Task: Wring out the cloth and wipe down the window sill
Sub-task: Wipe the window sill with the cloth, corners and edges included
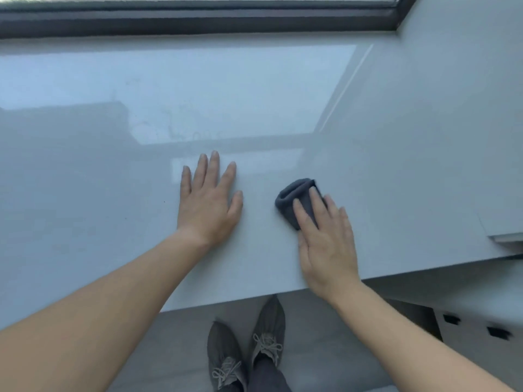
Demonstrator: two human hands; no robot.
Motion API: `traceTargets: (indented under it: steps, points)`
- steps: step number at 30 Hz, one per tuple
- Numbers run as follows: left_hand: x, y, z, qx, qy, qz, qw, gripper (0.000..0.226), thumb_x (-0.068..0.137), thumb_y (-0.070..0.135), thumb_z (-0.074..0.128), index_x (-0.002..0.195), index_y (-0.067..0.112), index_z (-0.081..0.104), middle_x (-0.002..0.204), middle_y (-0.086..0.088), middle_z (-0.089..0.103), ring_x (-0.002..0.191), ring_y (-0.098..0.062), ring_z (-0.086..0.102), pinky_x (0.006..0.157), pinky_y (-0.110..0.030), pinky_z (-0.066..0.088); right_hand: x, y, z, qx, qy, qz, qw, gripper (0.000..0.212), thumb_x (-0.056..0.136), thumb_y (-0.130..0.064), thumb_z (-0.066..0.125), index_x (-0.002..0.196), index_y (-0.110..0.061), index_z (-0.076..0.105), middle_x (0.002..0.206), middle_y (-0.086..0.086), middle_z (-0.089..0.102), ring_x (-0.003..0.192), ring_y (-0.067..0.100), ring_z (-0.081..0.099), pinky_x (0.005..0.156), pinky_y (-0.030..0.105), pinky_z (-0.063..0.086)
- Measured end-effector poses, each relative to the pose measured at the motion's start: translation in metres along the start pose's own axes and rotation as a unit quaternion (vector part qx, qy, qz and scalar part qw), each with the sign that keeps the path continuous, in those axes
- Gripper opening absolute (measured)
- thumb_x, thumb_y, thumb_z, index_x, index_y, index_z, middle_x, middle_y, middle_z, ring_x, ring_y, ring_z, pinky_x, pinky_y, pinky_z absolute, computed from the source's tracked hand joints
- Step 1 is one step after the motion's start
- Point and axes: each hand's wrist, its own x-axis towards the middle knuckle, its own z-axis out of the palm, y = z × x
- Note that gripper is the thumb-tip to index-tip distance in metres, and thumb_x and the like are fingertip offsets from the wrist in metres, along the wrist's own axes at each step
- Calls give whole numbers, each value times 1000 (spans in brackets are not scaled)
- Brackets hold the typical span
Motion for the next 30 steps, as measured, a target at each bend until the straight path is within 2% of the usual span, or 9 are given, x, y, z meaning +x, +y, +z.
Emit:
traceTargets:
  steps: [4,6,11,15,17,21,23,27,30]
  points:
    - [-1,3,2,12,2,2,1000,62,100,44,25,157,25,10,167,-5,-7,152,-20,-15,121,-47,-11,-52,-11,2,-12,-67,-183,981,64,86,-21,50,149,-27,38,163,2,22,149,33,21,120,53,18]
    - [-2,3,2,12,-1,3,1000,62,100,44,25,157,25,10,167,-5,-7,152,-20,-15,121,-47,-11,-49,12,-1,-29,-73,-201,976,66,86,-21,53,150,-28,37,164,1,20,150,31,21,121,51,16]
    - [-1,8,0,4,-7,-9,1000,62,98,38,27,157,23,14,167,-7,-3,152,-22,-13,120,-52,-10,-33,35,-8,-4,6,74,997,60,95,-24,39,154,-27,29,166,0,12,152,28,13,122,50,12]
    - [-3,22,1,-7,-7,-16,1000,61,91,28,31,151,23,22,166,-9,1,152,-25,-10,116,-64,-11,-57,23,-1,-7,-31,-127,991,59,91,-22,48,149,-25,38,163,4,23,149,32,22,120,53,17]
    - [-6,28,2,-22,-3,-12,1000,61,90,25,34,151,24,23,166,-8,3,152,-23,-9,115,-65,-12,-41,47,-8,-24,-55,-157,986,59,91,-22,48,150,-26,37,163,3,22,149,33,23,120,52,17]
    - [-1,35,3,-44,24,10,999,64,88,26,34,151,21,27,166,-9,5,153,-22,-6,119,-56,-12,9,78,-18,-16,-9,82,996,59,95,-29,31,154,-28,27,165,0,13,150,29,15,122,51,9]
    - [8,41,2,-58,37,14,998,65,88,30,31,152,20,28,166,-9,7,153,-21,-4,120,-50,-12,15,65,-16,-22,11,118,993,61,95,-29,31,155,-28,22,166,0,8,151,28,9,122,51,8]
    - [38,50,1,-63,49,9,997,55,98,31,36,152,21,29,166,-8,6,153,-21,-4,122,-46,-10,-8,56,-11,-27,-46,-85,995,58,95,-25,40,152,-26,33,165,3,17,150,32,16,121,54,14]
    - [59,49,2,-39,36,-8,999,57,99,40,31,154,26,24,166,-6,3,153,-21,-7,122,-47,-9,28,87,-21,-22,-64,-122,990,54,96,-29,36,150,-28,37,164,1,20,149,31,21,121,51,14]
